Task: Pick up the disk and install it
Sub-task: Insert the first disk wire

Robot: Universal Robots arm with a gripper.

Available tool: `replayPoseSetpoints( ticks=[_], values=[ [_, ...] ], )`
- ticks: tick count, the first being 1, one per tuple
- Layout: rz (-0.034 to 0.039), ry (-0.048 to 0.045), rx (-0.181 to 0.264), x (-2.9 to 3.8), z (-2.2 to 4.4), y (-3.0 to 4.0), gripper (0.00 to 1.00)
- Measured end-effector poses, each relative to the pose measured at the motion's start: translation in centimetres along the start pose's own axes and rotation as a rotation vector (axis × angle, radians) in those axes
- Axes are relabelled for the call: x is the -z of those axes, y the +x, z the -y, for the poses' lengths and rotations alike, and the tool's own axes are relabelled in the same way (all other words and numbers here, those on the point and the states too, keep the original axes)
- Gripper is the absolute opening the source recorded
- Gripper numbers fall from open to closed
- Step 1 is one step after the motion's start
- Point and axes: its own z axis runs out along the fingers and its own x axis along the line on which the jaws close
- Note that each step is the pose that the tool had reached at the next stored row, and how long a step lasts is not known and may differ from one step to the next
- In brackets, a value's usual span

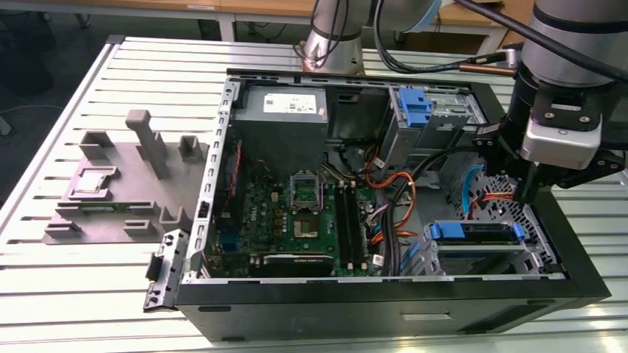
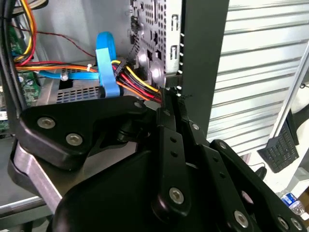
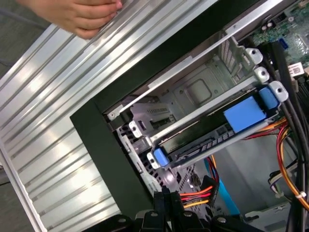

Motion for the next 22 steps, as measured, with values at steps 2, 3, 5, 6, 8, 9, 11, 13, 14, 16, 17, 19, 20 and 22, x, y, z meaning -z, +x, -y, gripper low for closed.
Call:
replayPoseSetpoints(
  ticks=[2,3,5,6,8,9,11,13,14,16,17,19,20,22],
  values=[
    [0.0001,0.0002,0.0,-0.01,0.0,0.0,0.17],
    [0.0001,0.0001,0.0,0.0,0.0,-0.01,0.17],
    [0.0,0.0001,0.0,0.04,-0.05,-0.09,0.17],
    [0.0,0.0001,0.0,0.04,-0.06,-0.09,0.17],
    [0.0001,0.0001,0.0,0.04,-0.06,-0.1,0.17],
    [0.0,0.0001,0.0,0.04,-0.06,-0.1,0.17],
    [0.0,0.0,0.0,0.04,-0.06,-0.1,0.17],
    [0.0001,0.0001,0.0,0.04,-0.07,-0.11,0.17],
    [0.0001,0.0001,0.0,0.04,-0.07,-0.11,0.17],
    [-0.0001,-0.0002,-0.001,0.04,-0.06,-0.12,0.17],
    [-0.0006,-0.0017,-0.006,0.04,-0.06,-0.12,0.17],
    [-0.0042,-0.0122,-0.037,0.06,-0.06,-0.12,0.17],
    [-0.0059,-0.0175,-0.054,0.05,-0.06,-0.12,0.17],
    [-0.0097,-0.0286,-0.087,0.04,-0.06,-0.12,0.17]
  ],
)
